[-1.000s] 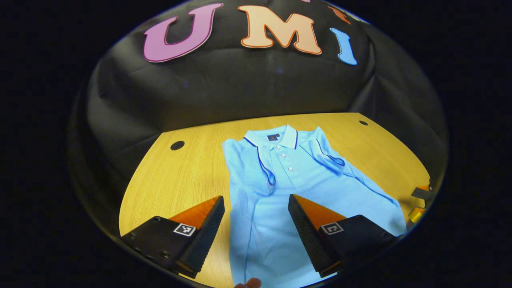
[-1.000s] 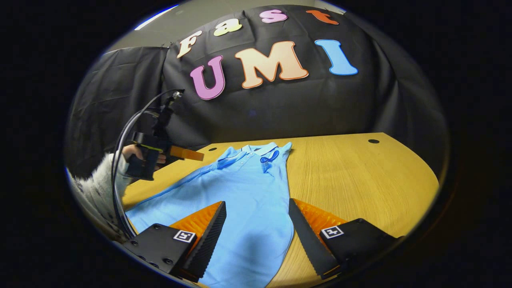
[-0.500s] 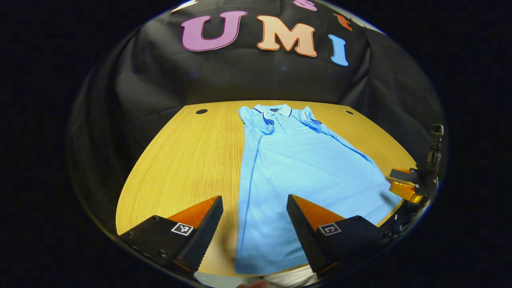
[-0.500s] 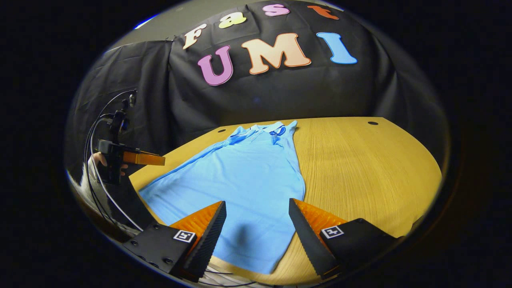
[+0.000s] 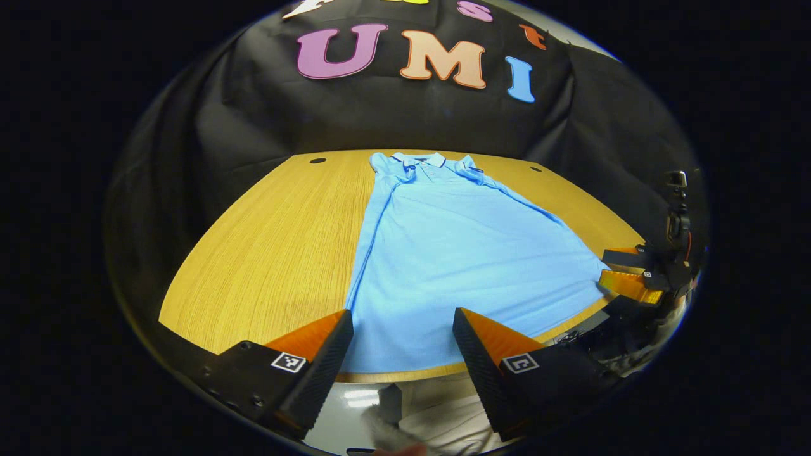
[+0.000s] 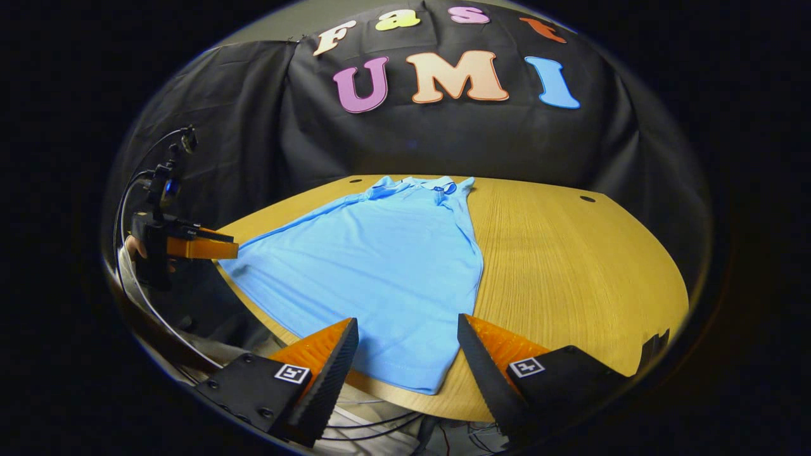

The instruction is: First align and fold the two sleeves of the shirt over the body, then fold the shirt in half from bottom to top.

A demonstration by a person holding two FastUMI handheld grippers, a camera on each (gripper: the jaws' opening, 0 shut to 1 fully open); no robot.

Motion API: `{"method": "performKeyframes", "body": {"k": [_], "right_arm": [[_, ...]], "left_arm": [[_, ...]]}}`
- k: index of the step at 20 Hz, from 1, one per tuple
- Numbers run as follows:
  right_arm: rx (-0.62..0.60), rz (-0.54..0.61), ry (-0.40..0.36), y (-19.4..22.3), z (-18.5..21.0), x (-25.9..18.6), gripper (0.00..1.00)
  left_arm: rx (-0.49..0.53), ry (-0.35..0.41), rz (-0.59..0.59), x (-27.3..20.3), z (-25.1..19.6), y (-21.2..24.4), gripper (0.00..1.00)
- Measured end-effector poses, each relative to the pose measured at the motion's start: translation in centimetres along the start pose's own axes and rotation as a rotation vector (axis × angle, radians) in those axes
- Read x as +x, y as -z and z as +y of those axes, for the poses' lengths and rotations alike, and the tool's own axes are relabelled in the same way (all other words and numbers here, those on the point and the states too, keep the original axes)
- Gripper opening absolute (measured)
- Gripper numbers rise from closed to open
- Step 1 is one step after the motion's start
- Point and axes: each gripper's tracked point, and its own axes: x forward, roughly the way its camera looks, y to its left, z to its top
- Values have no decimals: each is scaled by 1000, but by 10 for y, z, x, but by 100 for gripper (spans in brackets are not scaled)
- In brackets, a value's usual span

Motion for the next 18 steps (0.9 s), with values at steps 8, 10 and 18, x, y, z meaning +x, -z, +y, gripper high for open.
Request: {"method": "performKeyframes", "body": {"k": [8,10,18], "right_arm": [[-30,-26,2,-1,4,4,98],[-31,-31,-5,0,5,6,97],[-44,-34,-45,0,21,6,62]], "left_arm": [[-24,-26,30,4,5,21,96],[-16,-31,17,5,5,20,95],[-3,-63,-30,10,3,18,67]]}}
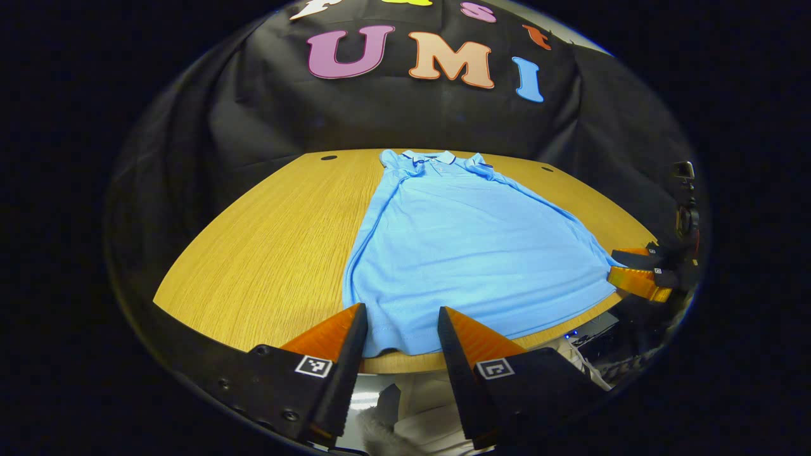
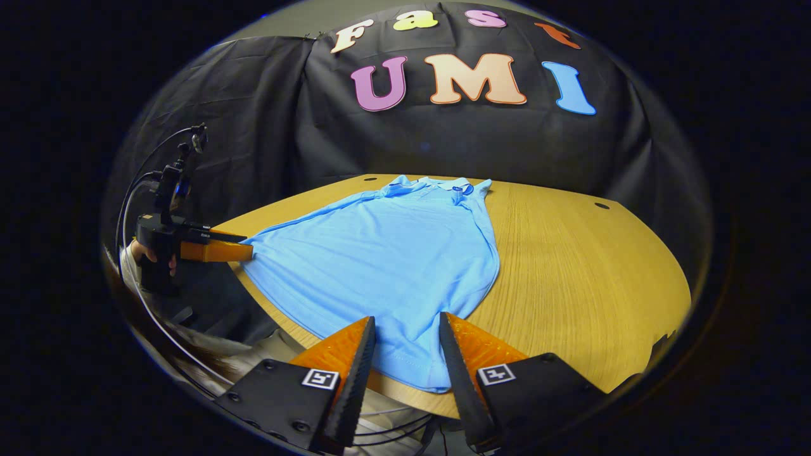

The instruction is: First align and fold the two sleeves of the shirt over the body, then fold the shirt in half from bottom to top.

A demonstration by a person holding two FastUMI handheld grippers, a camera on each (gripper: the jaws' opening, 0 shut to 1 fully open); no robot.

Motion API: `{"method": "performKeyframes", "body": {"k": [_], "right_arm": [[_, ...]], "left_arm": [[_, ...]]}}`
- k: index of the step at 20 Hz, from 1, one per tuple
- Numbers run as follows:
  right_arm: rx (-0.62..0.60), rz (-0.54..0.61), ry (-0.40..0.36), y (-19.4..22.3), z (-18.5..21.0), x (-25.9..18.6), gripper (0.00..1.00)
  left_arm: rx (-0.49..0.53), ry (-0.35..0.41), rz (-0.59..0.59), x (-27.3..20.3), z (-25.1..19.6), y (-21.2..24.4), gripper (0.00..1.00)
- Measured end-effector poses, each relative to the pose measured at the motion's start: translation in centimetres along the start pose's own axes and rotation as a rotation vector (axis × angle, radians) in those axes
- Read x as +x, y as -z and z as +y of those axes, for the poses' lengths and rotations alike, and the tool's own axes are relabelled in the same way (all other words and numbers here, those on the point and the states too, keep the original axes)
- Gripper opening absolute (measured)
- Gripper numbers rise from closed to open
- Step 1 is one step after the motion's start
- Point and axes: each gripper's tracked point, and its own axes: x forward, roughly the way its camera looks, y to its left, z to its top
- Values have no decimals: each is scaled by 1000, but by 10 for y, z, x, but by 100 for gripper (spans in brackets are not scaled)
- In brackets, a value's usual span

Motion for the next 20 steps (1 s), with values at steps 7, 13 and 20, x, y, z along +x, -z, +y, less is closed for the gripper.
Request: {"method": "performKeyframes", "body": {"k": [7,13,20], "right_arm": [[-2,12,-74,2,16,1,13],[18,0,-78,-3,19,5,3],[25,-41,-77,-30,17,16,3]], "left_arm": [[-26,90,-28,5,-17,-4,14],[-21,118,-51,2,-17,-4,0],[10,129,-137,0,-26,-37,0]]}}
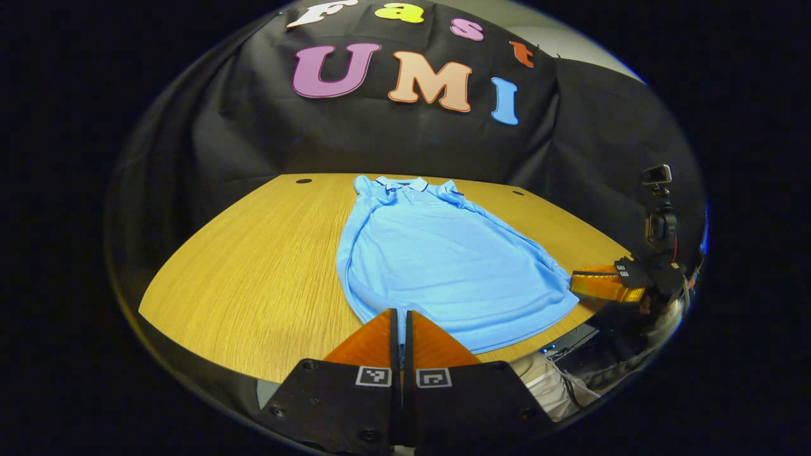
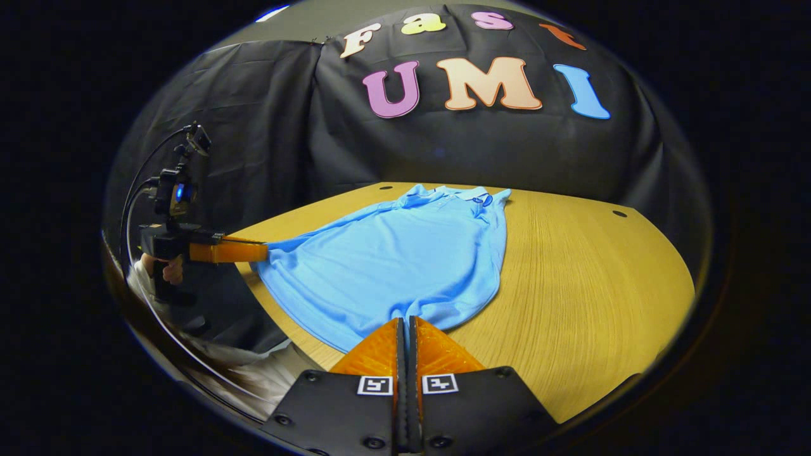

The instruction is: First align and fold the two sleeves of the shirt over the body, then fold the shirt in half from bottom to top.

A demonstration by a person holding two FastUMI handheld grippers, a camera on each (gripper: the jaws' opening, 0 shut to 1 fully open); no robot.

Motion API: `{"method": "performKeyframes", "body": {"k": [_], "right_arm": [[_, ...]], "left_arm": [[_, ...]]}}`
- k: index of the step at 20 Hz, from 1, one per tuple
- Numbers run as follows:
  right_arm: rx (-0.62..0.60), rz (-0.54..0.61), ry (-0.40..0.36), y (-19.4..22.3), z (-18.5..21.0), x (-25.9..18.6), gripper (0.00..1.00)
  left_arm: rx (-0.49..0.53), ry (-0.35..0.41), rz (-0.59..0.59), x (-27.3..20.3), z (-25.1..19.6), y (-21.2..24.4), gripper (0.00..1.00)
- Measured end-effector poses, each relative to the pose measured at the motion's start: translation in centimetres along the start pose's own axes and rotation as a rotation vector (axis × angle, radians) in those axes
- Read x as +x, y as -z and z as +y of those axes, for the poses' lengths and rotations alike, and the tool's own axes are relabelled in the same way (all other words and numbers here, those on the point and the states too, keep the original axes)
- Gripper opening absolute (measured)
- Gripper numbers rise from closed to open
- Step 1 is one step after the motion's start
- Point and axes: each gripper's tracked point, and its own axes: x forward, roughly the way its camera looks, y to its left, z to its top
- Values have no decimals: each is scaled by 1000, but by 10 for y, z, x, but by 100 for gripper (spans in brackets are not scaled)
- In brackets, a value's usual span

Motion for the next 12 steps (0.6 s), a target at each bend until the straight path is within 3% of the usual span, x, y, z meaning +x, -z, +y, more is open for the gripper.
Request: {"method": "performKeyframes", "body": {"k": [6,12], "right_arm": [[33,-36,-15,-42,-13,21,2],[20,-85,66,-102,-54,60,3]], "left_arm": [[18,35,-28,22,-5,-45,0],[45,22,-91,59,13,-104,0]]}}
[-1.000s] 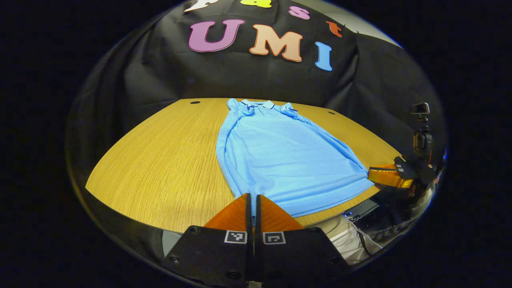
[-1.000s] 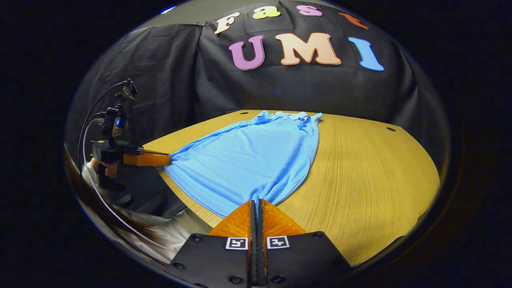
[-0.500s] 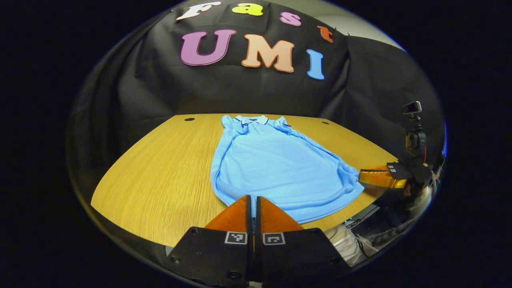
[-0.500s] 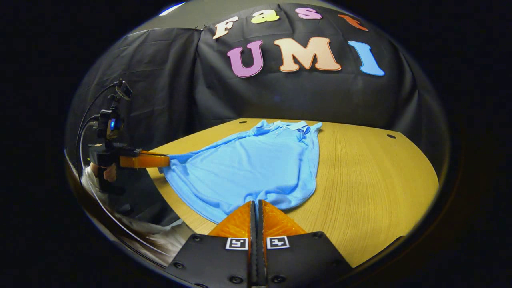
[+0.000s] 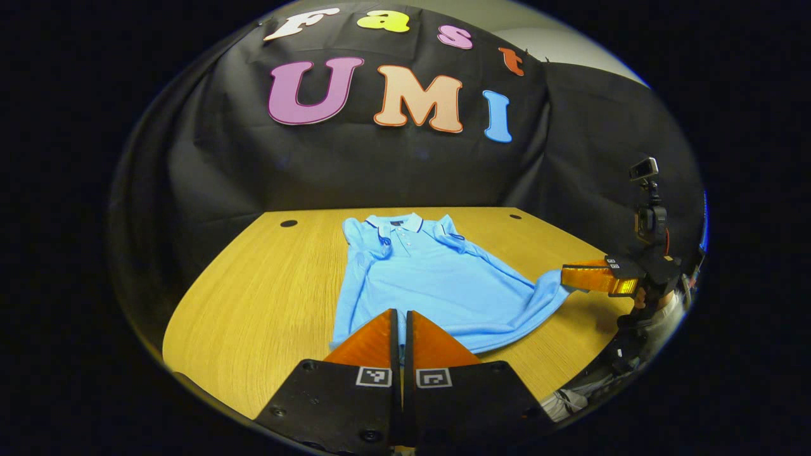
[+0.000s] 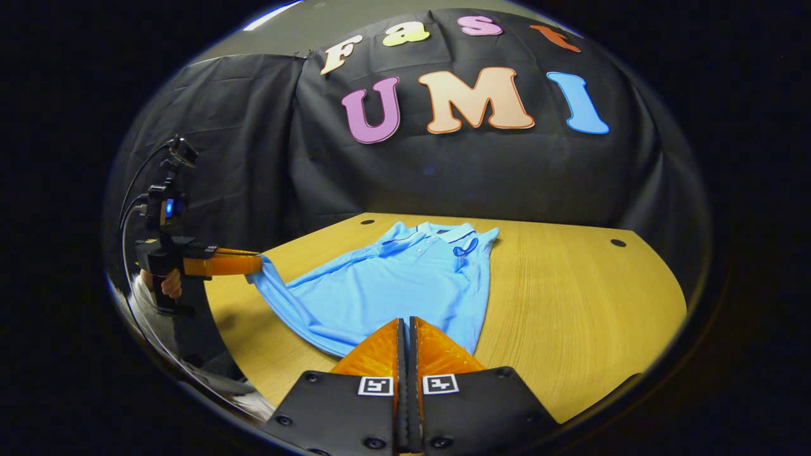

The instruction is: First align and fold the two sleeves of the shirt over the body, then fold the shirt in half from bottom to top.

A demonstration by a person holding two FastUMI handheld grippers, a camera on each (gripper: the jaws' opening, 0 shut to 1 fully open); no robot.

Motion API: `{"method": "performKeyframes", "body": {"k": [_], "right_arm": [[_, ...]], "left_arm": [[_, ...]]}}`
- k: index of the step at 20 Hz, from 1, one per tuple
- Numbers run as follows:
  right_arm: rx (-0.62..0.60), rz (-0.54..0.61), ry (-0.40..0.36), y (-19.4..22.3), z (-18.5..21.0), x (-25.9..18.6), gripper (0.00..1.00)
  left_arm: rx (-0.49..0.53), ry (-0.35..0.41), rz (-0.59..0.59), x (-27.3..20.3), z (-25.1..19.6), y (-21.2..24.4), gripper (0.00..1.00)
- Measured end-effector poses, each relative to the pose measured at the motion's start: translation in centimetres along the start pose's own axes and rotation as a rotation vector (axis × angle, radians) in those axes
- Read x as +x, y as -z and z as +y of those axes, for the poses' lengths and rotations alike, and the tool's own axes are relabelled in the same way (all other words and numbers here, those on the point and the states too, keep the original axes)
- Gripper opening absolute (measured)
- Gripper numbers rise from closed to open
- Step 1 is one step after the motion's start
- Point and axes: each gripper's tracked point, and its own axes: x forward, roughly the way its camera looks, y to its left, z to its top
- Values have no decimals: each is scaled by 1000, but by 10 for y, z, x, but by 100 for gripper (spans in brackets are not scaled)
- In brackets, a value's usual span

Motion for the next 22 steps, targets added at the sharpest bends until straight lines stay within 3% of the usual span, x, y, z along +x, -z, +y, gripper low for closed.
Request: {"method": "performKeyframes", "body": {"k": [9,15,22], "right_arm": [[-21,-5,111,-62,-53,98,3],[-17,22,180,-95,-84,164,2],[-8,24,262,-112,-119,236,3]], "left_arm": [[-44,-35,-59,86,49,-66,0],[33,-116,-62,159,79,-97,0],[36,-218,-63,247,116,-105,0]]}}
